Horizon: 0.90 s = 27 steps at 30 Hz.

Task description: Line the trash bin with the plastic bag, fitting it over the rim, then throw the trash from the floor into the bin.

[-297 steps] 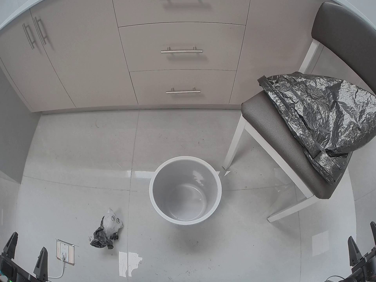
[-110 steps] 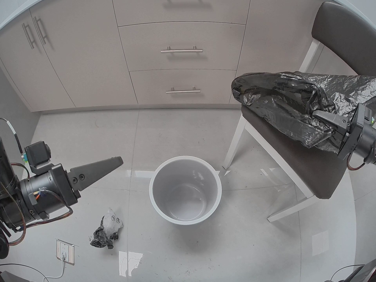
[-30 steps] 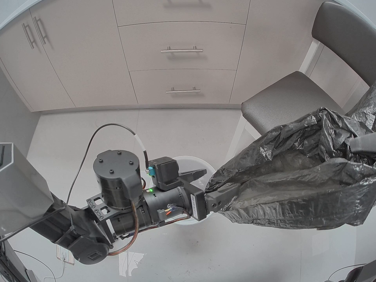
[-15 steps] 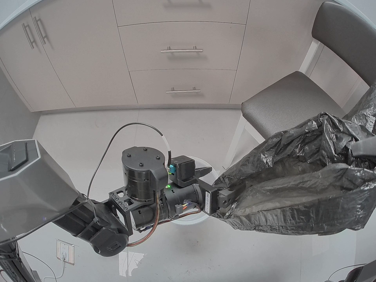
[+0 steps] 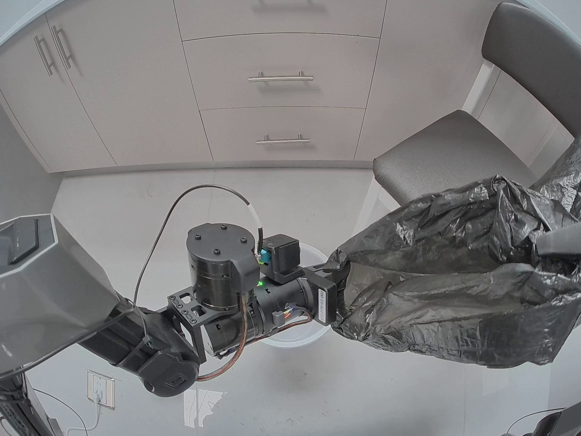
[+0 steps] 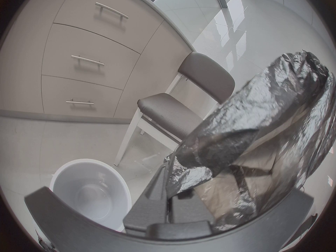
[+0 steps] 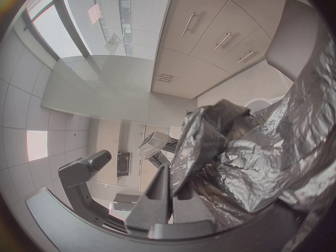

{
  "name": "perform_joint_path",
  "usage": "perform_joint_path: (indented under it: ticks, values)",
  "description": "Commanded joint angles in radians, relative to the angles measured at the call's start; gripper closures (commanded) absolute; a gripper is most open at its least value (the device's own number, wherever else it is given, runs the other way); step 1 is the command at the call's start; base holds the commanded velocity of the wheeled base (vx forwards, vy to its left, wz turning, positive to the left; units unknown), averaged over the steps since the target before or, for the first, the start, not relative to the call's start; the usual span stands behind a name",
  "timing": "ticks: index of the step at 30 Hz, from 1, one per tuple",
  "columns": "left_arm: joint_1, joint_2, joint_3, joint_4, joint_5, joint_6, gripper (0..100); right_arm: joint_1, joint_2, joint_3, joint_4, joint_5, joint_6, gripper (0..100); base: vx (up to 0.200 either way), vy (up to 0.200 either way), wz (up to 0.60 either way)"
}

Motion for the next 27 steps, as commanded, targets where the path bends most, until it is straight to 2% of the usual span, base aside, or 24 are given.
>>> perform_joint_path:
  ticks: [1,10,14,15,17,19,20,21,22,27]
  values:
    - [-0.018,-0.051,0.017,-0.001,0.018,-0.003,100,0.000,0.012,0.018,0.001,0.001,-0.043,100,0.000,0.000,0.00]
    - [-0.024,-0.221,0.115,0.007,0.021,-0.026,100,0.000,0.104,-0.036,0.002,-0.016,-0.160,100,0.000,0.000,0.00]
    - [-0.024,-0.304,0.149,0.010,0.075,-0.026,100,0.019,0.138,-0.082,0.004,-0.085,-0.204,100,0.000,0.000,0.00]
    - [-0.024,-0.304,0.149,0.010,0.075,-0.026,100,0.019,0.138,-0.082,0.004,-0.085,-0.204,100,0.000,0.000,0.00]
    - [-0.022,-0.353,0.174,0.015,0.096,-0.027,100,0.062,0.167,-0.103,0.004,-0.180,-0.223,100,0.000,0.000,0.00]
    - [-0.022,-0.371,0.187,0.016,0.096,-0.026,100,0.076,0.180,-0.108,0.004,-0.219,-0.229,100,0.000,0.000,0.00]
    - [-0.022,-0.402,0.207,0.019,0.096,-0.026,100,0.106,0.199,-0.109,0.001,-0.274,-0.243,100,0.000,0.000,0.00]
    - [-0.022,-0.404,0.209,0.021,0.096,-0.026,100,0.108,0.202,-0.109,0.001,-0.279,-0.243,100,0.000,0.000,0.00]
    - [-0.019,-0.436,0.213,0.044,0.098,-0.026,100,0.145,0.219,-0.109,-0.001,-0.340,-0.263,100,0.000,0.000,0.00]
    - [0.025,-0.536,0.209,0.171,0.095,-0.026,100,0.209,0.276,-0.151,-0.002,-0.434,-0.283,100,0.000,0.000,0.00]
